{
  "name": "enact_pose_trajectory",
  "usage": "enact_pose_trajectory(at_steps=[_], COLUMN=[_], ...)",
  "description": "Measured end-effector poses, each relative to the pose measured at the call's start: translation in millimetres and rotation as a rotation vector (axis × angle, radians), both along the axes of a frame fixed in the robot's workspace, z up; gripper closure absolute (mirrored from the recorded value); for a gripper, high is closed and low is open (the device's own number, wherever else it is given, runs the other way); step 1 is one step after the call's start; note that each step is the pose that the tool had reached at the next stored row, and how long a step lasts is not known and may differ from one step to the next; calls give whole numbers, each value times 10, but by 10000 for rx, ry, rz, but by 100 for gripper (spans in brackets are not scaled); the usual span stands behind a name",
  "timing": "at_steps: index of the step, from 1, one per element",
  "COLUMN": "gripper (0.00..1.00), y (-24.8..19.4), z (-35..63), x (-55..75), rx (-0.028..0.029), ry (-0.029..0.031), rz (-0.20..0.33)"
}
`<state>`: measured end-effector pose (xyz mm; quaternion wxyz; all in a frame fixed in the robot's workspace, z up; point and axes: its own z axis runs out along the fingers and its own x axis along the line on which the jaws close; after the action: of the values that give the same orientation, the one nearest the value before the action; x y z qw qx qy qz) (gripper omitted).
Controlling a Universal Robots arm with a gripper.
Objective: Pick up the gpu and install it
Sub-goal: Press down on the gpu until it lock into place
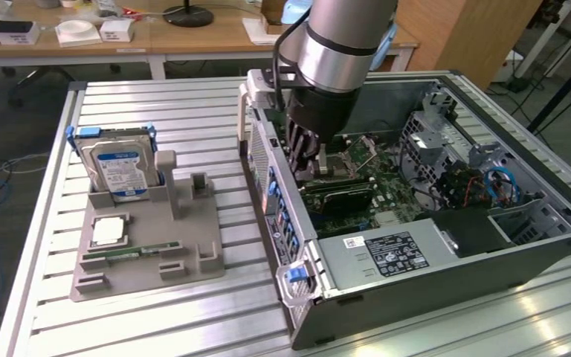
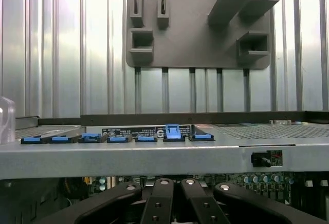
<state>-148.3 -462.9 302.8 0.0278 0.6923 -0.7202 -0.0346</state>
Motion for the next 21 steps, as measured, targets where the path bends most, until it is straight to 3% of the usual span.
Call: enact_pose_trajectory(at_steps=[9,14,21], gripper=[89,89,89], y=[-7,-1,-4], z=[-80,-82,-46], x=[-1,8,44], rx=[-28,-29,89], ry=[-90,-66,-78], rz=[21,19,27])
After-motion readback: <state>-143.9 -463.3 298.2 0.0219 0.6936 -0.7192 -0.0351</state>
